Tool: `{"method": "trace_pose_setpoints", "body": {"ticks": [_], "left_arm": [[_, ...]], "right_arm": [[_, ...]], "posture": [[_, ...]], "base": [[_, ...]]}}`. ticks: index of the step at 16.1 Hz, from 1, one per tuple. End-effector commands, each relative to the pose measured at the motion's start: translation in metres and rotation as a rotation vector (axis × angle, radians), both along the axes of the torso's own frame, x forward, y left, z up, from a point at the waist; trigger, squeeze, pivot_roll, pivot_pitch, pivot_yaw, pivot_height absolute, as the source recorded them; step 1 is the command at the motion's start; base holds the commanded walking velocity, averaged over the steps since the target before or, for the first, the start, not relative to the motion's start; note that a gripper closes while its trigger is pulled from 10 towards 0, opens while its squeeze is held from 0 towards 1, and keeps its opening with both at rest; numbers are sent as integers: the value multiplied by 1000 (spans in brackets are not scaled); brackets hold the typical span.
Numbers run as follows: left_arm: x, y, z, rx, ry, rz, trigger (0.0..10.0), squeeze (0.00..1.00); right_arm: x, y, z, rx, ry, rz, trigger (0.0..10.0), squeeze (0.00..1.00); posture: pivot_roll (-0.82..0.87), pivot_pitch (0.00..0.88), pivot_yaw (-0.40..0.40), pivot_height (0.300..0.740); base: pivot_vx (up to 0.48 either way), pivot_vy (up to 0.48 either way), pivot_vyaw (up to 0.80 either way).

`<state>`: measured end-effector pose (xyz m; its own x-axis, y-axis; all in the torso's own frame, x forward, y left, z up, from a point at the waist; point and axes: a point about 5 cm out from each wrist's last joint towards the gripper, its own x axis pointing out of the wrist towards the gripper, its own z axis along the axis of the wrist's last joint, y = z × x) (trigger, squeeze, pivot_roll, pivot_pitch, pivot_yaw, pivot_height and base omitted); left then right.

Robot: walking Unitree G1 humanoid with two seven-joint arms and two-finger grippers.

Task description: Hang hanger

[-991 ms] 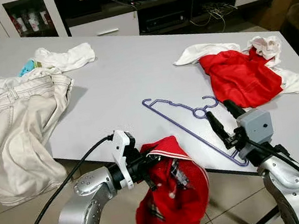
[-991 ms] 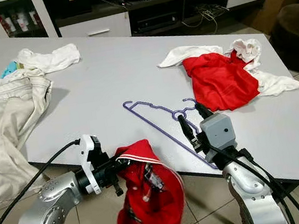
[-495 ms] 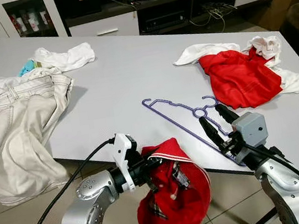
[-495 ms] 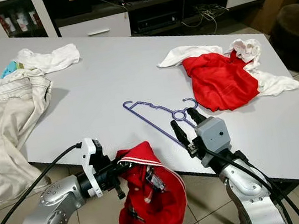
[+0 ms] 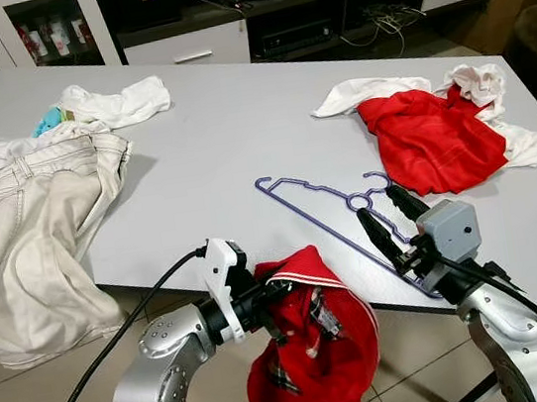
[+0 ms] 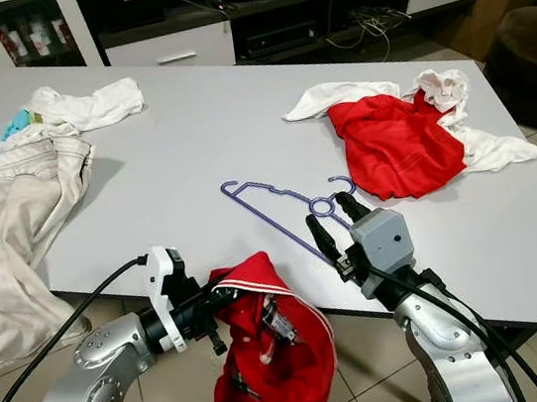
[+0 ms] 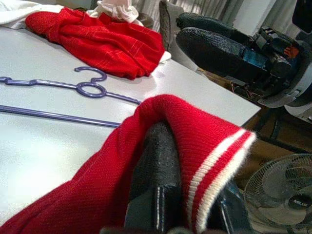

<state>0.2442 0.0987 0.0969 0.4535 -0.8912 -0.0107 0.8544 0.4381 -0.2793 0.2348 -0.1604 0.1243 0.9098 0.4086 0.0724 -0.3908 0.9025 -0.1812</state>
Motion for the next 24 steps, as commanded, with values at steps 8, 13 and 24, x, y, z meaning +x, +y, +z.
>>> {"method": "trace_pose_setpoints", "body": {"ticks": [8,13,24], "left_arm": [[13,-3,3,-32,-55,186,10000,0],[14,-1,0,-54,-31,231,10000,0],[14,-1,0,-54,-31,231,10000,0]], "right_arm": [[-3,3,-6,11,10,4,10000,0],[-5,3,-9,12,15,-4,10000,0],[-5,3,-9,12,15,-4,10000,0]], "posture": [[-80,0,4,740],[-81,0,6,740],[-81,0,6,740]], "base": [[0,0,0],[0,0,0],[0,0,0]]}}
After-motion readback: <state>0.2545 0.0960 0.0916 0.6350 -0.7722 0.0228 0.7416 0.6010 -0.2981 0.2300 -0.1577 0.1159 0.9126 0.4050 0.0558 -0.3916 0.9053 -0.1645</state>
